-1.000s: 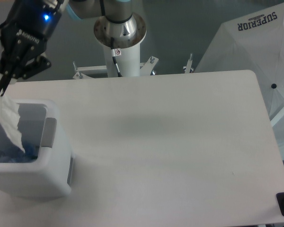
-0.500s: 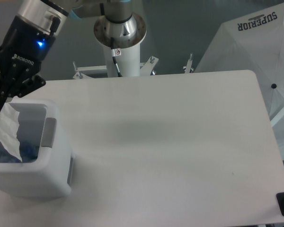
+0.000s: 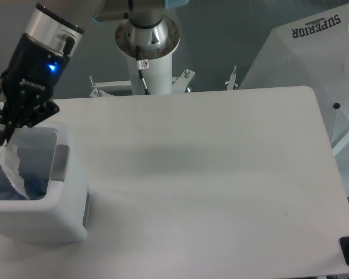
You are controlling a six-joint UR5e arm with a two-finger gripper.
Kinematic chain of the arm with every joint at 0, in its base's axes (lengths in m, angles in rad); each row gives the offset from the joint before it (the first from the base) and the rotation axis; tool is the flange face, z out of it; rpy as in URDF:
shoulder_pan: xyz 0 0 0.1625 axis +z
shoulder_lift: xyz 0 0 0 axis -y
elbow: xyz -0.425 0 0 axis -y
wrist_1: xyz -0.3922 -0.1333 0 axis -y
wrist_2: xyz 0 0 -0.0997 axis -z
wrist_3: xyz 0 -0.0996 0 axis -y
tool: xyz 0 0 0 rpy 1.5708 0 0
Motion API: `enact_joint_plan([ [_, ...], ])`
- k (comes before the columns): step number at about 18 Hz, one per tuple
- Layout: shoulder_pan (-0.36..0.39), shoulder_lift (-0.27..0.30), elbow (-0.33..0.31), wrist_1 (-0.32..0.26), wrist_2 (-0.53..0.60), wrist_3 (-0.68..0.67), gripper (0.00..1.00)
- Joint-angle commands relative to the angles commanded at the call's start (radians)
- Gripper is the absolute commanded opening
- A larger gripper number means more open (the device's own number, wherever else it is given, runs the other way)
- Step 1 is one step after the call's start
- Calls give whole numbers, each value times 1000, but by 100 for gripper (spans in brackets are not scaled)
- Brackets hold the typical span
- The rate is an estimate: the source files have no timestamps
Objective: Place the trash in the trash can
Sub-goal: 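Lower the bag into the bin and open the gripper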
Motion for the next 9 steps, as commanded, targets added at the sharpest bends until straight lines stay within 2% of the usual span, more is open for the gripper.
enact_joint_plan([
  [2,0,-5,-5,0,2,32,21],
  [3,0,-5,-3,0,2,48,29],
  [4,0,-5,-2,2,2,66,46],
  [5,0,0,1,2,2,81,85],
  [6,2,3,6,2,2,94,100],
  [9,24,0,34,2,2,152,100],
])
